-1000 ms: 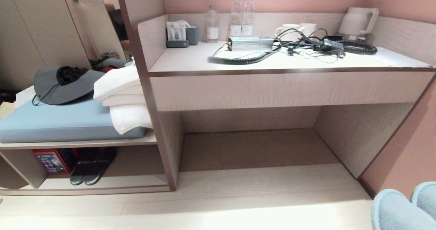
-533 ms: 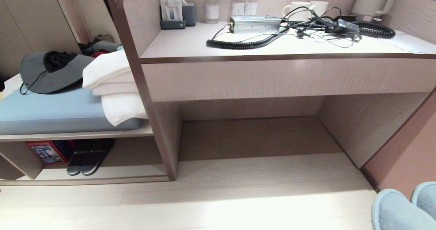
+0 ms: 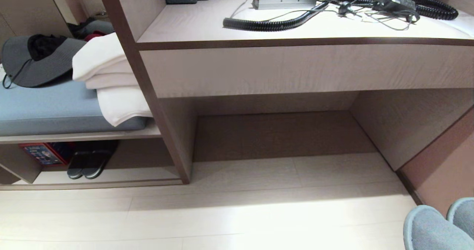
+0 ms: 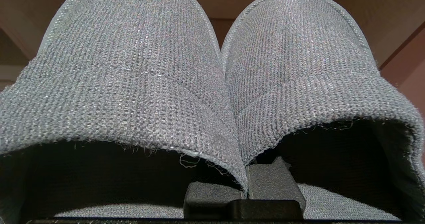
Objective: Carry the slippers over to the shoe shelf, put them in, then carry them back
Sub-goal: Place the slippers on the floor
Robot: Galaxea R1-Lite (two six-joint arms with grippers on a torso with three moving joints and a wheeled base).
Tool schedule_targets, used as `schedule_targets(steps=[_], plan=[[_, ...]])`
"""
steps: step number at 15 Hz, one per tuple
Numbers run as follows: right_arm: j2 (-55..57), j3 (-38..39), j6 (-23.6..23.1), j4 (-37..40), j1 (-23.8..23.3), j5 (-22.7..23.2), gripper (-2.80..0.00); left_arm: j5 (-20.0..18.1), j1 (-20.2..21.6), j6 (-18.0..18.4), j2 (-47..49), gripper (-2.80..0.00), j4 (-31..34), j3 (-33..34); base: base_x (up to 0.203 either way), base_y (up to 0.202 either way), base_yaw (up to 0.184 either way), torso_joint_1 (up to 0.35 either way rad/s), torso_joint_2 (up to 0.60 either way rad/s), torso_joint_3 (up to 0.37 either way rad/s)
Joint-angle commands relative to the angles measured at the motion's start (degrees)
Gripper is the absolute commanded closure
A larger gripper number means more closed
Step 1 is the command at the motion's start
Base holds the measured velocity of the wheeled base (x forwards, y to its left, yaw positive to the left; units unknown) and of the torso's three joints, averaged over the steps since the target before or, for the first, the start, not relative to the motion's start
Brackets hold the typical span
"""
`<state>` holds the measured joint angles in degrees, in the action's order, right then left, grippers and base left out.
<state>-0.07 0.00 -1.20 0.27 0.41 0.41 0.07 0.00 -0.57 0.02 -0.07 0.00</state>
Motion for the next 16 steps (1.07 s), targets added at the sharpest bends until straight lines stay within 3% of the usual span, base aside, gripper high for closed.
schedule_targets(steps=[1,16], plan=[[0.0,0.0,0.0,0.0,0.0,0.0,0.0,0.0,0.0,0.0,0.0,0.0,0.0,0.0,0.0,0.0,0.0,0.005,0.0,-0.2],[0.0,0.0,0.0,0.0,0.0,0.0,0.0,0.0,0.0,0.0,0.0,0.0,0.0,0.0,0.0,0.0,0.0,0.002,0.0,-0.196]])
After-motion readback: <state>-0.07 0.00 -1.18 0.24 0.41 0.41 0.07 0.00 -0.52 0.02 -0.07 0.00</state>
